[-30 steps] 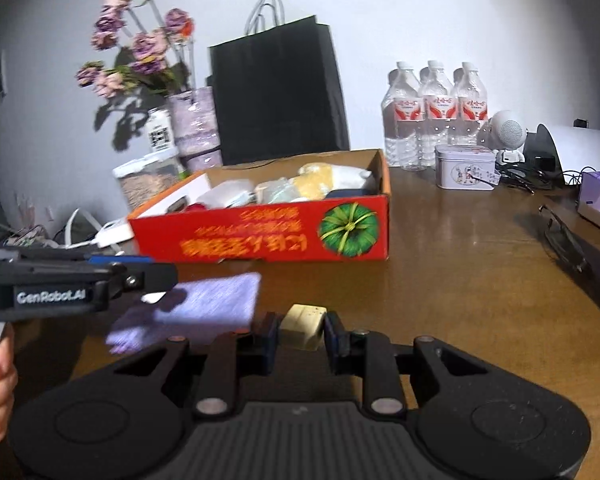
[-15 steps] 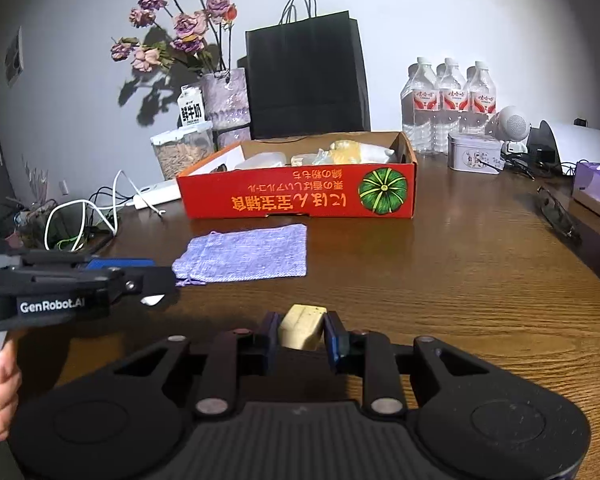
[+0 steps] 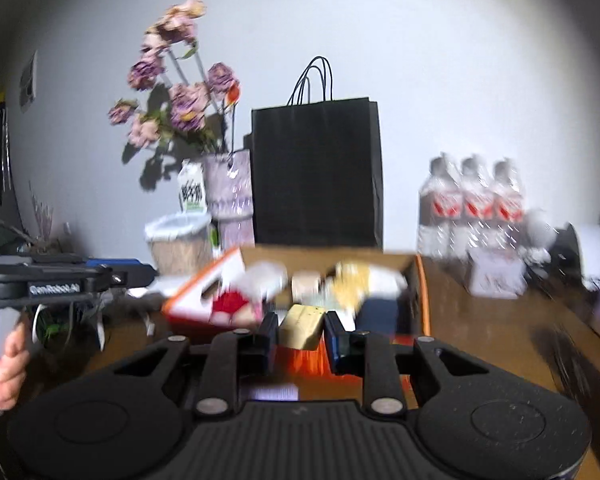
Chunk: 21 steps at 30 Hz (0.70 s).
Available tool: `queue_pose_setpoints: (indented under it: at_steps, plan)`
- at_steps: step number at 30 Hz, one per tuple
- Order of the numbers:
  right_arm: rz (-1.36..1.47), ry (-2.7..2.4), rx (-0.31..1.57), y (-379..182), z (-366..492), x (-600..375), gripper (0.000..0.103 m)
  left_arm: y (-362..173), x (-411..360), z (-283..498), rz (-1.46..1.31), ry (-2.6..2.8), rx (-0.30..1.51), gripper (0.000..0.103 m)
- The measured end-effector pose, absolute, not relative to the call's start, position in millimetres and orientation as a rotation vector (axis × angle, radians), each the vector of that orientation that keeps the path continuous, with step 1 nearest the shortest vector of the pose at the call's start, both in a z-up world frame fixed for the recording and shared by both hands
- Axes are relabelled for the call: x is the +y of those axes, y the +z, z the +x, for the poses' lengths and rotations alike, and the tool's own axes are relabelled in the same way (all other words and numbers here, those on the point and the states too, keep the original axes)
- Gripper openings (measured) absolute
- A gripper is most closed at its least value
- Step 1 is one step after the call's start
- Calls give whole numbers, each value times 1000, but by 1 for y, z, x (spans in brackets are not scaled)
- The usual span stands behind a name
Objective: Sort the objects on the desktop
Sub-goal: 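Carry the tan block and white cap into the box, open both tools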
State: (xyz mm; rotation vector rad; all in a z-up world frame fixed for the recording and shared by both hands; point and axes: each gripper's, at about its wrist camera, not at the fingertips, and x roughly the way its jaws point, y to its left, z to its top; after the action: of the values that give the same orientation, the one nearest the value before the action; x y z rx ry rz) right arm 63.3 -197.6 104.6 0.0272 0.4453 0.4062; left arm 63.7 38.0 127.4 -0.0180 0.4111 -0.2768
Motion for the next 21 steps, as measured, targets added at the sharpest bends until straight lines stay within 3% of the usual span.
queue_pose_setpoints:
  at_steps: [5, 10, 13, 17, 20, 21]
  plan:
    - [149, 476, 628, 101, 202, -161, 23, 130, 33, 188, -42, -318, 545, 25]
    - [181, 411, 875, 48, 315, -132, 23, 77, 18, 301, -1, -247, 773, 25]
    - [187, 392, 986, 21, 341, -122, 23, 46, 19, 337, -7, -215, 884, 26]
    - [233, 385, 1006, 7, 347, -120, 25, 41, 23, 344, -22, -222, 887, 27]
    - [270, 388, 999, 10, 345, -124, 27, 49, 31, 346, -43, -215, 878, 35]
    - [272, 387, 991, 15, 342, -126, 27, 54, 35, 344, -45, -215, 867, 44]
